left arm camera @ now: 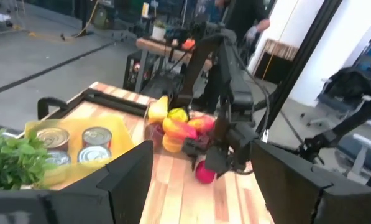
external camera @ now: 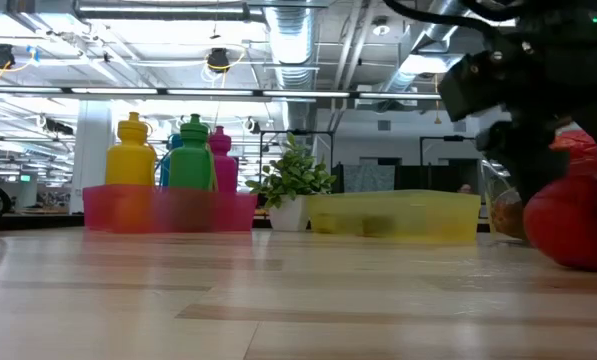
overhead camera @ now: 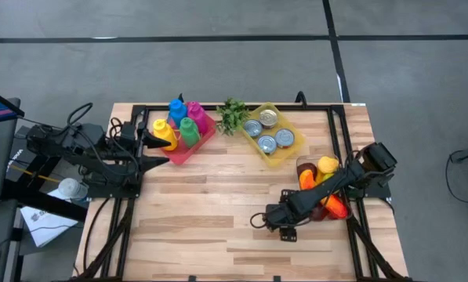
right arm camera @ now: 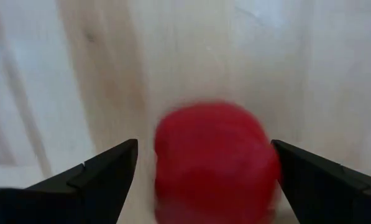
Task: Pick & Place Food Item
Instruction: Put the red apple into the transparent bin
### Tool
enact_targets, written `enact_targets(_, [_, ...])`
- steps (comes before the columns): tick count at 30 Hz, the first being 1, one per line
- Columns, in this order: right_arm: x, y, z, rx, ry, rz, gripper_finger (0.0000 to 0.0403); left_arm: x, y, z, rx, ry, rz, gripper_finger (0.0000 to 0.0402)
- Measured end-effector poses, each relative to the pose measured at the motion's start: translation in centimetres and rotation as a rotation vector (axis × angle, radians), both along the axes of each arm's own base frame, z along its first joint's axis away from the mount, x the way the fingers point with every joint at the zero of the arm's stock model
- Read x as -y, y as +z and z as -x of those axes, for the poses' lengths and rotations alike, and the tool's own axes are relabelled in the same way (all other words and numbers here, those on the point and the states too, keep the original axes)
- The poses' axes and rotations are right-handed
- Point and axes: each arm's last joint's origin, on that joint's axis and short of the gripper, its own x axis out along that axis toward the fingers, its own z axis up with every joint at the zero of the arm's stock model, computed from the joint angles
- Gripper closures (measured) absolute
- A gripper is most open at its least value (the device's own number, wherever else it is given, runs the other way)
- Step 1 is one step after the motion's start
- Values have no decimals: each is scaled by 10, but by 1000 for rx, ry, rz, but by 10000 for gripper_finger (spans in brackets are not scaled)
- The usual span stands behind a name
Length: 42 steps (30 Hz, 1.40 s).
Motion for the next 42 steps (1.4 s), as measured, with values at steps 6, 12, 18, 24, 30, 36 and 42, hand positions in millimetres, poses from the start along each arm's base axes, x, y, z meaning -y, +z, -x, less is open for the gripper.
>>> enact_targets(6, [-7, -16, 1, 83, -32, -73, 51, 0, -10, 1, -4, -1, -18, 145])
enact_targets(12, [-1, -20, 4, 50, -118, -61, 129, -3, -25, 8, -6, 22, -27, 171])
enact_targets(18, [-3, -18, 5, 34, -118, -76, 142, -7, -51, 19, -15, 55, -13, 218])
enact_targets(24, [-3, 14, -6, 146, -105, -129, 140, -12, -85, 34, -4, 70, 14, 267])
enact_targets(30, [19, 63, -6, 340, -193, -123, 137, -16, -119, 48, 84, 63, 43, 313])
enact_targets(36, [43, 116, 1, 623, -286, -144, 135, -14, -157, 42, 163, 27, 24, 371])
enact_targets(42, [64, 174, 12, 989, -335, -244, 134, -7, -188, 26, 242, -39, 104, 396])
